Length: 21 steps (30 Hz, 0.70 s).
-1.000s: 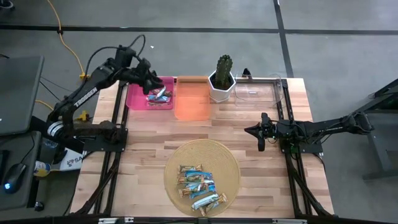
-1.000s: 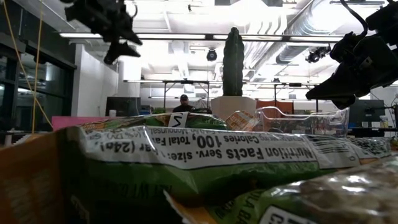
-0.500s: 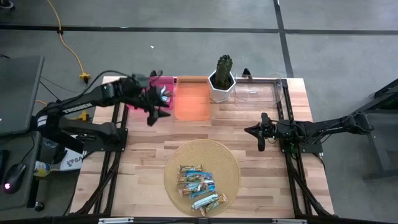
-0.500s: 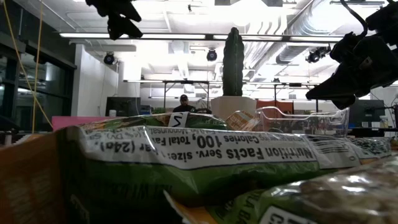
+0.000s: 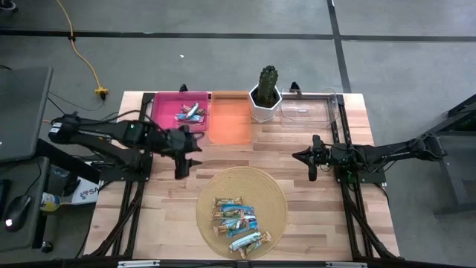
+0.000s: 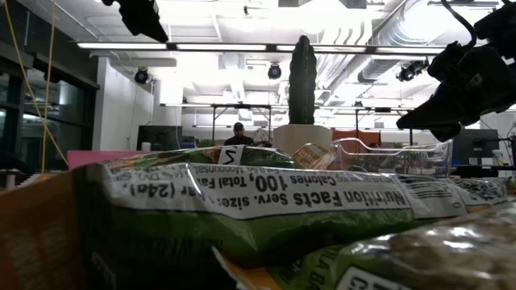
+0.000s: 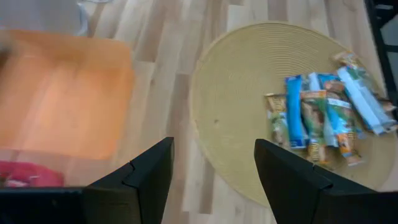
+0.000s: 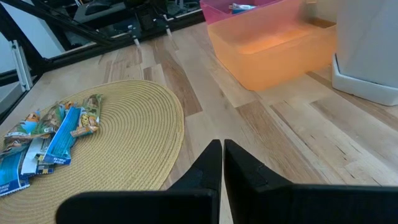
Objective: Pick and place Granola Bars by type
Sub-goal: Put the yellow granola bar into the orange bin
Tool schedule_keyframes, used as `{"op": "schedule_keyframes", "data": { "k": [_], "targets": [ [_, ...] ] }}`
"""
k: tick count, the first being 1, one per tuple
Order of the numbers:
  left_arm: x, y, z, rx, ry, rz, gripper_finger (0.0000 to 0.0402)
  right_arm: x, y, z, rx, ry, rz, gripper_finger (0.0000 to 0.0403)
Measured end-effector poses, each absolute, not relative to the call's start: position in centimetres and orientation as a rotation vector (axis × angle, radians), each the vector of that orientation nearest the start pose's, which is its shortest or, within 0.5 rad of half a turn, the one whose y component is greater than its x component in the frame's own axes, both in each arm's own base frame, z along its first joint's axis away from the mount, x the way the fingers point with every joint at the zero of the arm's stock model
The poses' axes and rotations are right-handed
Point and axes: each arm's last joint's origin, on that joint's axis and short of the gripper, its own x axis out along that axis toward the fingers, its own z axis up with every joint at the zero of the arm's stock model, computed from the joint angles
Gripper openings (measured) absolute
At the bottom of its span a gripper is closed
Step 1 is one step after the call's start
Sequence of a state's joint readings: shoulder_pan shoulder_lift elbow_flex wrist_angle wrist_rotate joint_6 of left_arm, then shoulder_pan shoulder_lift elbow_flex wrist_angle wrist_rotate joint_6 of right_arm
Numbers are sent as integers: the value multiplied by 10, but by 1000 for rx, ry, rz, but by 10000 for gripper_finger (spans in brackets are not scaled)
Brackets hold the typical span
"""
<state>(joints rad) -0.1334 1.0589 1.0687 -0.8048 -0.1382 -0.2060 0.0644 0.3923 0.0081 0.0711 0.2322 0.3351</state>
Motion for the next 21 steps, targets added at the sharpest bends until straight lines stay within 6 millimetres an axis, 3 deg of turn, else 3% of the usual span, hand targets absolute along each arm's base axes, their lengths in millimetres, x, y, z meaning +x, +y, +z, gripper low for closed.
{"op": "schedule_keyframes", "data": {
  "k": [11,21],
  "targets": [
    [218,-61,273,-117,819,20,220,117,1,139,285,279,-216,0],
    [236,-86,236,-104,827,-45,220,117,1,139,285,278,-216,0]
  ]
}}
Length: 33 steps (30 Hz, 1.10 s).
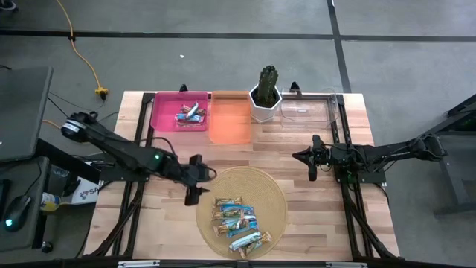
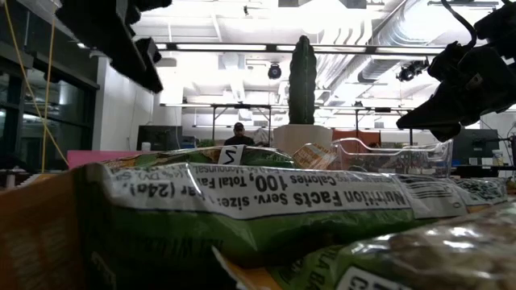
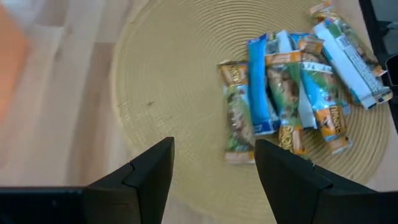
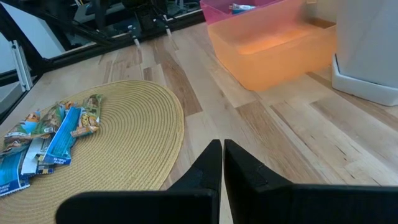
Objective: Pick and place Granola Bars by type
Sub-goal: Put the yellow granola bar into the orange bin
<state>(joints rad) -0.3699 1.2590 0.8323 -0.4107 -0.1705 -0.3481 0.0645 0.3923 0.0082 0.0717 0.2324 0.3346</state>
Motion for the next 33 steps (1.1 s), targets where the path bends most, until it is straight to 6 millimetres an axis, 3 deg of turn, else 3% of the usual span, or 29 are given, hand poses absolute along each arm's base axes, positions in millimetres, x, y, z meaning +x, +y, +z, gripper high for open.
{"op": "schedule_keyframes", "data": {
  "k": [14,29,33],
  "targets": [
    [265,-125,182,-48,875,-66,220,117,1,139,285,280,-217,0],
    [272,-128,179,-59,832,-66,220,117,1,139,285,279,-216,0],
    [276,-130,170,-52,849,-65,220,117,1,139,286,279,-217,0]
  ]
}}
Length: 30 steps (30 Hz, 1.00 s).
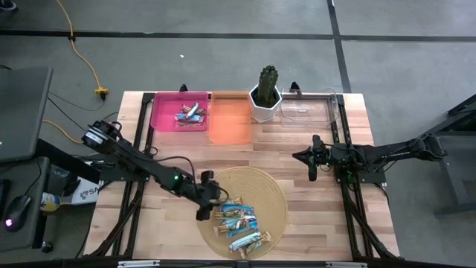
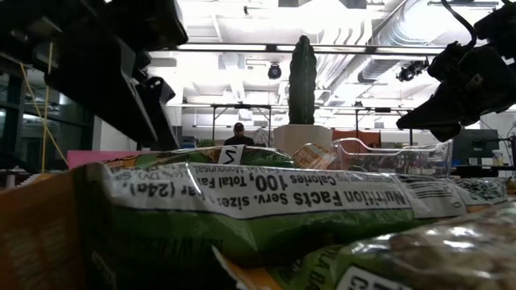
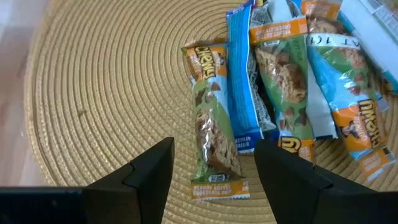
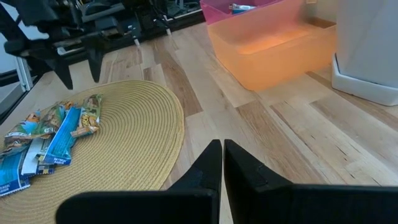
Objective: Pick and place Granola Bars by type
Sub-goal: Put the yellow granola bar into the orange bin
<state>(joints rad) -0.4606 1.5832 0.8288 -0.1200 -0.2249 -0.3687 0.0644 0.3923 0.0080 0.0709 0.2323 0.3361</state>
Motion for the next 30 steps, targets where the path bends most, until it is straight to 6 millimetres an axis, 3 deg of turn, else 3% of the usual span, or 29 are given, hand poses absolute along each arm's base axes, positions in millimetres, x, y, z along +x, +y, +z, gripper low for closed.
{"op": "schedule_keyframes", "data": {
  "k": [5,30],
  "targets": [
    [278,-131,157,-39,884,-55,221,117,1,138,285,283,-217,0],
    [282,-133,139,-36,940,-74,221,117,1,138,285,283,-217,0]
  ]
}}
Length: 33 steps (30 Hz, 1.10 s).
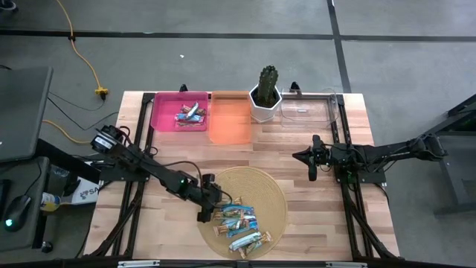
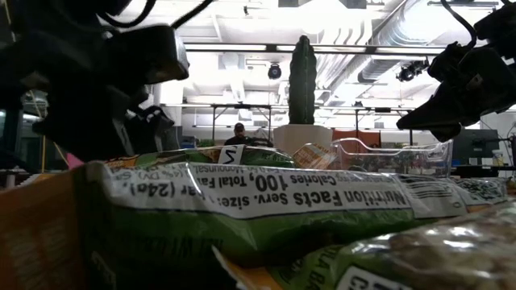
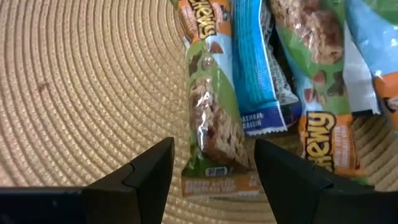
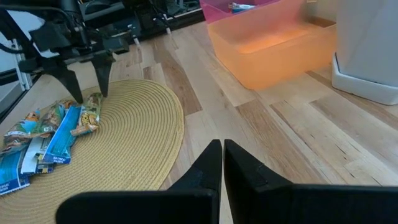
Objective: Pick and place Granola Bars by type
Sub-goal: Put the yellow granola bar into the orange bin
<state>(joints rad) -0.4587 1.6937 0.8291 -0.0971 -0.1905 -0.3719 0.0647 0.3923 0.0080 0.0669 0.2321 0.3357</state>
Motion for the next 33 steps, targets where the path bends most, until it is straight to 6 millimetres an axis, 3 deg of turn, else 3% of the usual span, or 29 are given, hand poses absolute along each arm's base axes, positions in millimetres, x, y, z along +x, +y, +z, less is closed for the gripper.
{"op": "schedule_keyframes", "data": {
  "k": [7,33],
  "targets": [
    [284,-134,130,-23,964,-61,221,117,1,138,284,282,-217,0],
    [284,-133,128,-9,958,-31,219,117,1,139,284,279,-217,0]
  ]
}}
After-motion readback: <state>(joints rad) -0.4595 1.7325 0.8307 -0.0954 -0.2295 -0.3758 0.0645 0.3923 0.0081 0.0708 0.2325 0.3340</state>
